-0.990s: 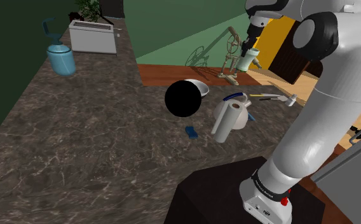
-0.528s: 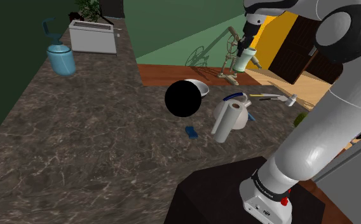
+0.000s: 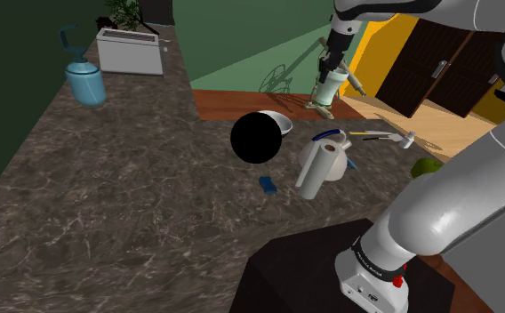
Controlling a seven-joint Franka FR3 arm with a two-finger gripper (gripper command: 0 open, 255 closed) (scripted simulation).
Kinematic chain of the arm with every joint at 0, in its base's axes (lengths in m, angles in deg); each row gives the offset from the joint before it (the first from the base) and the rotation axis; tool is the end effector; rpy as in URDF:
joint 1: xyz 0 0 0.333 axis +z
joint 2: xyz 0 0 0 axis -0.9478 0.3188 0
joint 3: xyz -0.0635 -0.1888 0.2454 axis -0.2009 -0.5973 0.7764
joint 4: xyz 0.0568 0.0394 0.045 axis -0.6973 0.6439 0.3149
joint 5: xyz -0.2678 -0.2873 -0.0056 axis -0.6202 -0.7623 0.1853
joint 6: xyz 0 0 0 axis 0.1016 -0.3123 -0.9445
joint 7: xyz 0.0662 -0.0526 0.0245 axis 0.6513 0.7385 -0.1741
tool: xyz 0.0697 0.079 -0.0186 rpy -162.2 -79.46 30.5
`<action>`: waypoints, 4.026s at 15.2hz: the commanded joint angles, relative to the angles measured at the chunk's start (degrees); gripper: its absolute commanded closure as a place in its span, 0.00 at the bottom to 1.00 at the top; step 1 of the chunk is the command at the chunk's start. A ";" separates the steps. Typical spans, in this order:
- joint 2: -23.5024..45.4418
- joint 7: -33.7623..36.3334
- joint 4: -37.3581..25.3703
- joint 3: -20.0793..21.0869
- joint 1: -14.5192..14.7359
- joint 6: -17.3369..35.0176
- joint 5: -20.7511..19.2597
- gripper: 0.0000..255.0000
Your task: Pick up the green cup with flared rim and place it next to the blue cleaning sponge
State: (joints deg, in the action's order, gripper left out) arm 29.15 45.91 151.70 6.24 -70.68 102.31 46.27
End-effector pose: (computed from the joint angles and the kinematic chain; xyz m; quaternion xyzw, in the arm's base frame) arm 0.4700 -0.2292 0.5814 0.9974 0.0293 0.0287 0.0588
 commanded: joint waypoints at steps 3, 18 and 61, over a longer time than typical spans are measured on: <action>-4.78 6.52 5.20 3.99 1.81 -0.13 -1.65 1.00; -11.36 28.03 11.76 19.09 9.00 -3.28 0.15 1.00; -2.65 45.96 28.73 29.75 13.90 20.33 1.43 1.00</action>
State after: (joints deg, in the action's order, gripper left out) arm 25.86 91.77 179.20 36.42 -56.31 121.65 48.08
